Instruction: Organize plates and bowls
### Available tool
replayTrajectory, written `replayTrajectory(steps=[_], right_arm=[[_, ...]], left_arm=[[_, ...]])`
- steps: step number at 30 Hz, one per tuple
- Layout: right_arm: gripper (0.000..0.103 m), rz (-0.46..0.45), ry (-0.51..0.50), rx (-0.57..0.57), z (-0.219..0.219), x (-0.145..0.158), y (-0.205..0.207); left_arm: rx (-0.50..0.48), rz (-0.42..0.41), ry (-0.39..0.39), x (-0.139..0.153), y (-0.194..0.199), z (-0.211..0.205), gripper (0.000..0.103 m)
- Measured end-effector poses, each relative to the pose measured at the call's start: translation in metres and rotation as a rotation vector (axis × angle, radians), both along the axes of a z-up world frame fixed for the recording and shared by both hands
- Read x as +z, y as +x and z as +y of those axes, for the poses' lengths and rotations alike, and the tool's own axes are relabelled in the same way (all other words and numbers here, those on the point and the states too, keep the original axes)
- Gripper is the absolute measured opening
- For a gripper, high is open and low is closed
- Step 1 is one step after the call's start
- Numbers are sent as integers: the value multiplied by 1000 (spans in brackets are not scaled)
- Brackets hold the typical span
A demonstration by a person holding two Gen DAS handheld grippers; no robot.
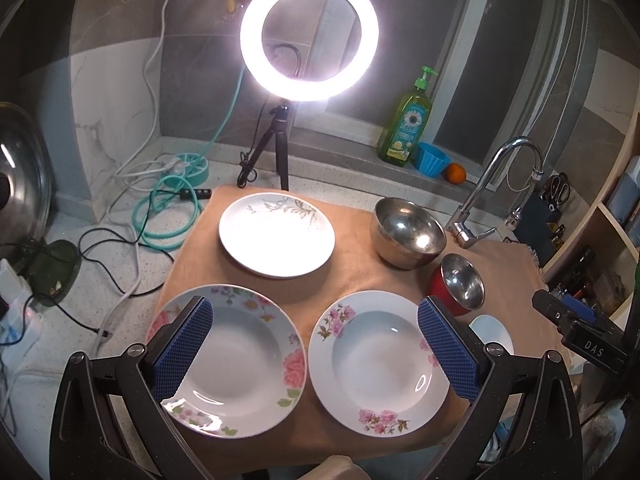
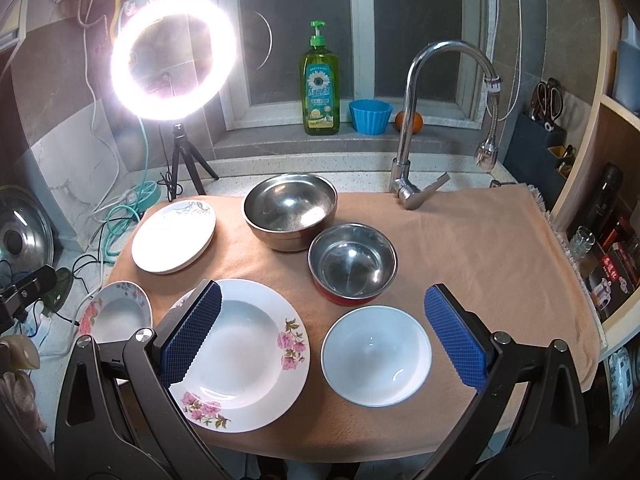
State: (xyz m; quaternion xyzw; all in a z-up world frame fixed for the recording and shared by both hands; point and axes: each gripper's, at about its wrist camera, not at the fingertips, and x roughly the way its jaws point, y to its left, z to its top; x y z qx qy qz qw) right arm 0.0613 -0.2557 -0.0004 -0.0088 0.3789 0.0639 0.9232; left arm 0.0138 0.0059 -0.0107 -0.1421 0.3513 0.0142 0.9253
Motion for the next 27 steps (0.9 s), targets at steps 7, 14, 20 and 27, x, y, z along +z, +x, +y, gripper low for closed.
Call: replayTrajectory(steps=[7, 14, 20, 27], right_arm=[[100, 77, 47, 26, -7, -18, 5], [81, 210, 88, 85, -12, -50, 6], [55, 363, 193, 94, -24, -85, 5], [47, 461, 254, 101, -31, -110, 5]], left_arm=[[-25, 73, -53, -20, 8, 8, 97], [-86, 167, -108, -43, 12, 1, 86], [-119, 245, -191, -63, 10, -3, 70], [-153, 318, -265, -80, 4, -10, 51]])
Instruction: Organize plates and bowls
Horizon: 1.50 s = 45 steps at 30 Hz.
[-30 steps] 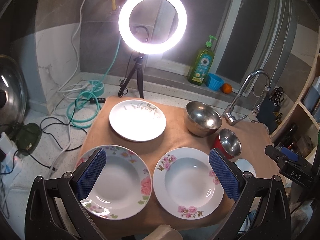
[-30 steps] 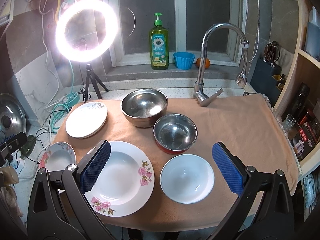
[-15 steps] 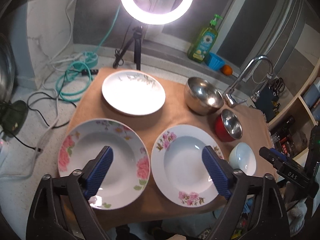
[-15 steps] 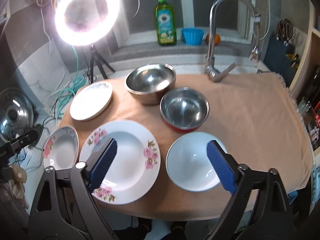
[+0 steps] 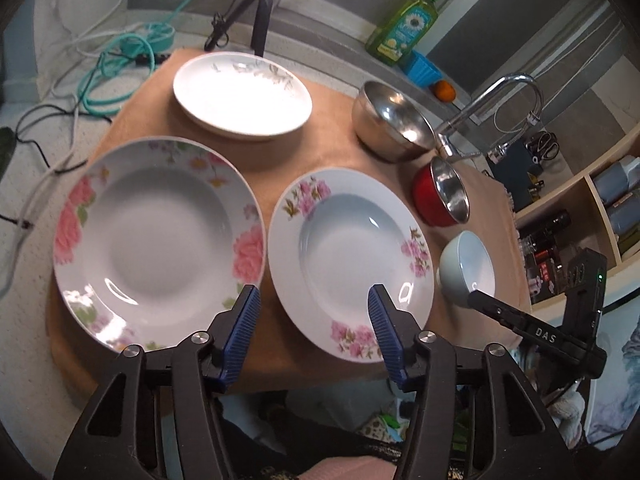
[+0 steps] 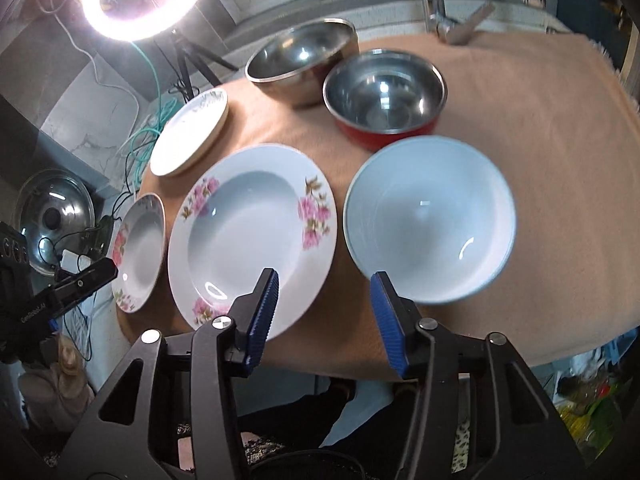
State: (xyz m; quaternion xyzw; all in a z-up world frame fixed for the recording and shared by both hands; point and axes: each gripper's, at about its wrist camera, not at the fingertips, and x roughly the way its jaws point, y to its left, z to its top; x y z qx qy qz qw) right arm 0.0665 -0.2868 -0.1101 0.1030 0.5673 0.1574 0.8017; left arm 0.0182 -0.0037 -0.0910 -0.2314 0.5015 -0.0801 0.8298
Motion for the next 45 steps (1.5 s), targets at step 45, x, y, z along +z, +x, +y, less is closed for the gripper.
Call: replayTrajectory(steps=[45], right_arm=[[19, 193, 161, -4, 14, -65, 22]], left_arm=[[-19, 164, -108, -53, 8, -13, 32]])
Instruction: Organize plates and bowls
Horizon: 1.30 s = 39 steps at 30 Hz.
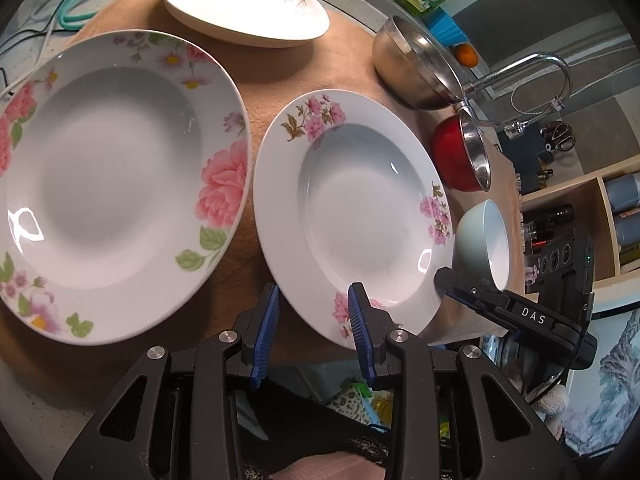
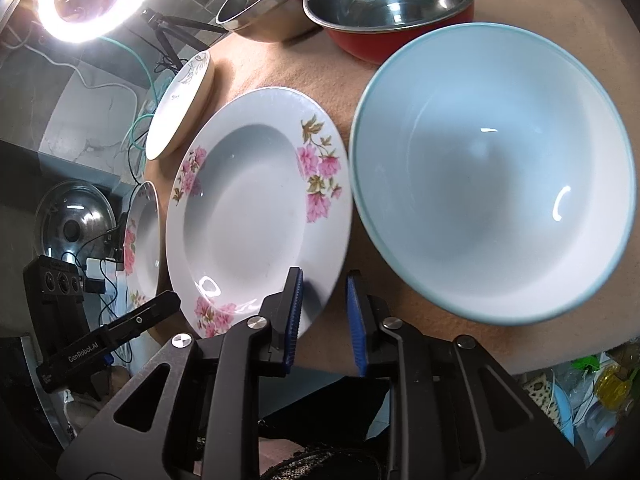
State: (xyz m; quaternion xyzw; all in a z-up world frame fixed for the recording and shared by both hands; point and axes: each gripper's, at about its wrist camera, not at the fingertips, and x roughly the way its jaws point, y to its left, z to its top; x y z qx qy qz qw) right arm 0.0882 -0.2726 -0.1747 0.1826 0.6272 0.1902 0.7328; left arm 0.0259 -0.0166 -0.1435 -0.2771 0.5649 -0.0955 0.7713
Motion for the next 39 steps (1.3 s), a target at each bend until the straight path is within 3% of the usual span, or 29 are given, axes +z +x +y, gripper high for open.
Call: replayTrajectory(steps=[17, 32, 39], right_arm=[[18, -48, -88, 34, 7, 8, -4], [11, -72, -115, 1, -6, 14, -7], [11, -64, -102, -2, -7, 13, -7]], left_arm=[[-45, -26, 80, 4, 3, -15, 32], [-148, -17, 76, 0, 5, -44, 32], [-131, -3, 73, -1, 1, -40, 32]])
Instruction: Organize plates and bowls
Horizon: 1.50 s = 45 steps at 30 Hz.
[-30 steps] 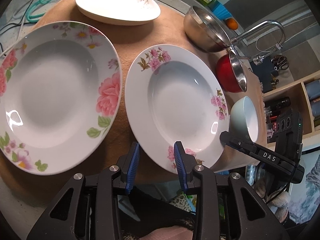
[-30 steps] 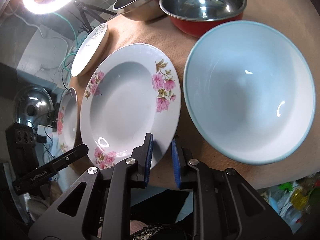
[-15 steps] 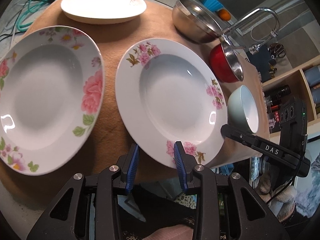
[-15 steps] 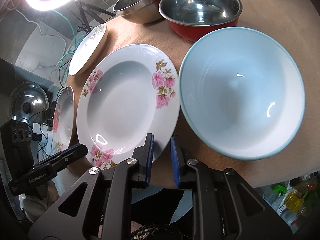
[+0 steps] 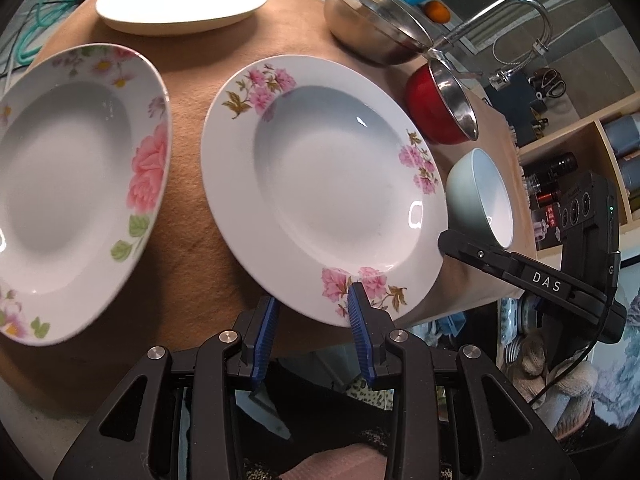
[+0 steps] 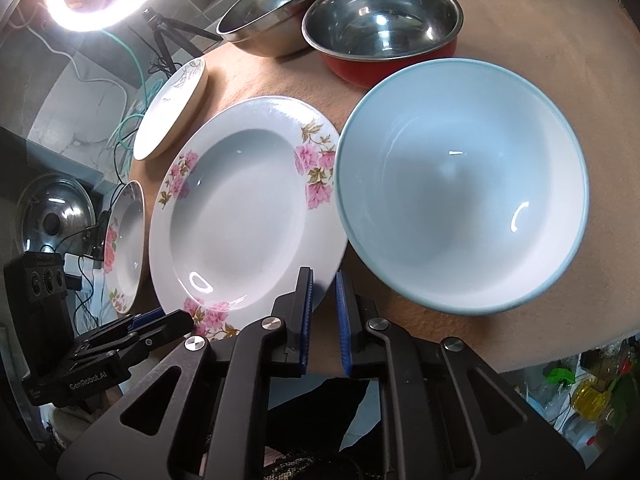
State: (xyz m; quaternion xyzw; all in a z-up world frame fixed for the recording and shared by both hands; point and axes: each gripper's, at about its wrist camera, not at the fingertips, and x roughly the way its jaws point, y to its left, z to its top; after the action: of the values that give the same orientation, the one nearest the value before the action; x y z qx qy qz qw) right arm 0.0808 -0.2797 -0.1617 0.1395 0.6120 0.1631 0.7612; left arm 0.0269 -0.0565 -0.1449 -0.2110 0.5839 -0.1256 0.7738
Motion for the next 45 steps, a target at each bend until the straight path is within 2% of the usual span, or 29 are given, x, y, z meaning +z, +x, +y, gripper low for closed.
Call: replayTrajectory(steps=[15, 20, 21, 22, 23, 25, 26, 28, 39, 45], right_arm=[[13, 16, 33, -35, -3, -4, 3], [14, 20, 40, -42, -3, -4, 3], [14, 19, 40, -41, -3, -4, 3], [14, 18, 40, -41, -3, -4, 3], [14, 15, 38, -41, -3, -4, 2], [13, 14, 37, -42, -2, -3, 1], [13, 16, 38, -42, -2, -3, 1], [13, 17, 40, -41, -3, -3, 1], [13, 17, 41, -30, -3, -3, 2], [13, 23, 42, -25, -2, -4, 3]], left_arm=[[131, -42, 33, 8, 4, 29, 32], [91, -82, 76, 15, 10, 23, 31], [79, -100, 93, 18, 9, 21, 27], [58, -112, 84, 20, 10, 18, 17], [38, -116, 74, 22, 11, 14, 15], [9, -127, 104, 24, 13, 5, 15], [13, -123, 108, 24, 13, 4, 15], [47, -112, 65, 22, 13, 11, 15], [159, -52, 62, 19, 4, 34, 15], [180, -31, 45, 11, 8, 38, 15]])
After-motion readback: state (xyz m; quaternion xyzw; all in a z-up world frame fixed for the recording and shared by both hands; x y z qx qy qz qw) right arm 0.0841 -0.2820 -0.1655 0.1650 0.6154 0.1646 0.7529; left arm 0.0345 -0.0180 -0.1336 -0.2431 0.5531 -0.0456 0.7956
